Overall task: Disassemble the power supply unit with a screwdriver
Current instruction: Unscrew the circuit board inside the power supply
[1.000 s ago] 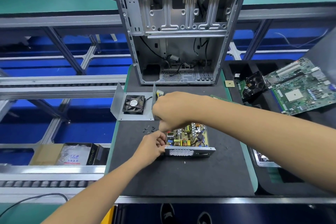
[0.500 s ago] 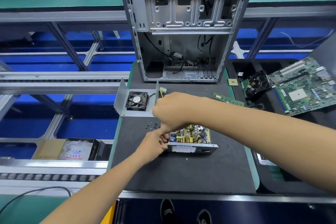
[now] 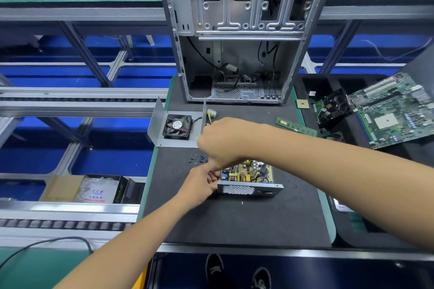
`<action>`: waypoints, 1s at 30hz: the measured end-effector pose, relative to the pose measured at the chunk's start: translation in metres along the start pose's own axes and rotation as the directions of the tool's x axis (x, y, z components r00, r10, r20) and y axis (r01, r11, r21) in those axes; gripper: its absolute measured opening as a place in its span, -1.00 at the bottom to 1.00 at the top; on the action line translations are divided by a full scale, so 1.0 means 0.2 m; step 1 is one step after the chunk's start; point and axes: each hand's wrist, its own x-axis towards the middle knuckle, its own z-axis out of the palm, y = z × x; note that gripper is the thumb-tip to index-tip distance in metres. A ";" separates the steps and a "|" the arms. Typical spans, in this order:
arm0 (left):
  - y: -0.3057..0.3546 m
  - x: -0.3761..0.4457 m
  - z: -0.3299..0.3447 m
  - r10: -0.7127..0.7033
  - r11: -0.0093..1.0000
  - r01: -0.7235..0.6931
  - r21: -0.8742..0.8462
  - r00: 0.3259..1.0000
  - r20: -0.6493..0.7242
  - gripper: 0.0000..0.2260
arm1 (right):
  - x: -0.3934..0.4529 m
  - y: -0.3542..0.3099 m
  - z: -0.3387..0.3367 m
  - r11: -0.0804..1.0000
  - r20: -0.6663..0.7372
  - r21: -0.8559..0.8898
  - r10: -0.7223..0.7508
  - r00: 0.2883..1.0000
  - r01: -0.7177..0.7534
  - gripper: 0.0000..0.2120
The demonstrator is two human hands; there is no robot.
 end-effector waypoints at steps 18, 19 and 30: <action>-0.05 0.03 0.02 0.022 1.000 -0.022 0.015 0.999 0.026 -0.78 | 0.01 0.05 -0.06 0.996 0.006 0.082 0.018 1.000 -0.019 -0.66; -0.06 0.04 0.02 0.022 1.000 -0.022 0.006 0.999 0.025 -0.76 | 0.01 0.05 -0.06 0.996 0.006 0.087 0.022 1.000 -0.023 -0.66; -0.04 0.01 -0.01 0.024 0.999 -0.023 0.036 1.000 -0.008 -0.80 | 0.03 0.06 -0.06 0.993 -0.008 0.110 0.032 0.999 -0.031 -0.68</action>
